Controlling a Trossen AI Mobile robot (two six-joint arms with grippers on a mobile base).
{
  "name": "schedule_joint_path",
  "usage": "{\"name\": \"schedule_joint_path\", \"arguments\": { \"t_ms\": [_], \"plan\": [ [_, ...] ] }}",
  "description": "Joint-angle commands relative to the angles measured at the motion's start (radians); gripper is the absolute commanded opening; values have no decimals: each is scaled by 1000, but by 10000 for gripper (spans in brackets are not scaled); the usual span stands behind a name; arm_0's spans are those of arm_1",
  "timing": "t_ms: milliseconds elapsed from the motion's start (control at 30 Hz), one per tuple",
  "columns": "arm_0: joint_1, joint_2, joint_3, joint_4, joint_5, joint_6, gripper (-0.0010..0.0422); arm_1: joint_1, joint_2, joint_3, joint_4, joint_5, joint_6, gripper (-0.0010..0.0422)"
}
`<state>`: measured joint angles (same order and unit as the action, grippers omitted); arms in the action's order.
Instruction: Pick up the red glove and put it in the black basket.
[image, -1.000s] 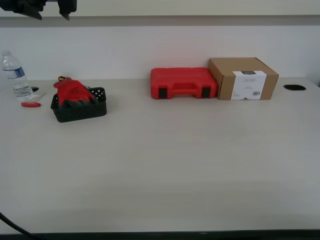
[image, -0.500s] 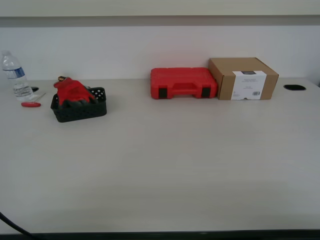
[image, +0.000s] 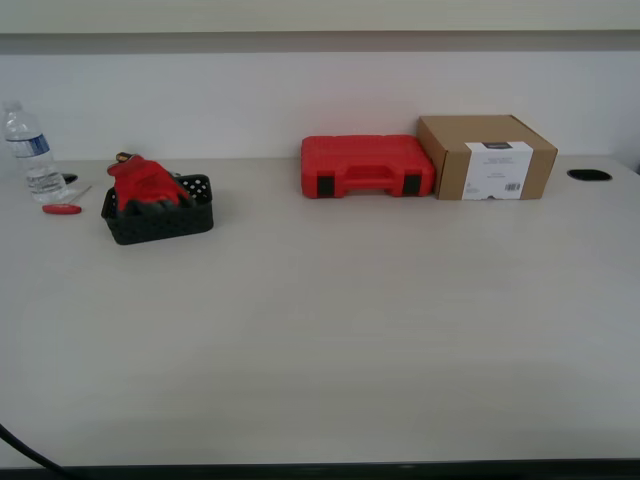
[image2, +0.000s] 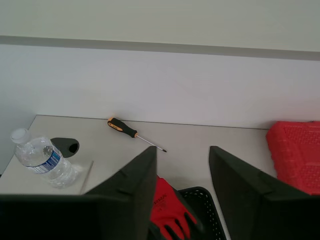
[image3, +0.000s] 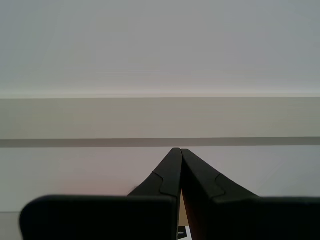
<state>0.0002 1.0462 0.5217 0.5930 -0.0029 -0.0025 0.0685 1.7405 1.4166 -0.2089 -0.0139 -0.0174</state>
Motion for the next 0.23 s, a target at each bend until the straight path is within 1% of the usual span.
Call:
{"name": "schedule_joint_path", "arguments": {
  "t_ms": [33,133,167,200,233],
  "plan": [
    [0,0,1,4,0,3,0,0,-2,1,1,3,-1,224],
    [0,0,1,4,0,3,0,0,-2,1,2,2,-1,399],
    [0,0,1,4,0,3,0,0,-2,1,2,2,6,408],
    [0,0,1,4,0,3,0,0,-2,1,1,3,6,372],
    [0,0,1,4,0,3,0,0,-2,1,1,3,6,313]
  ]
}}
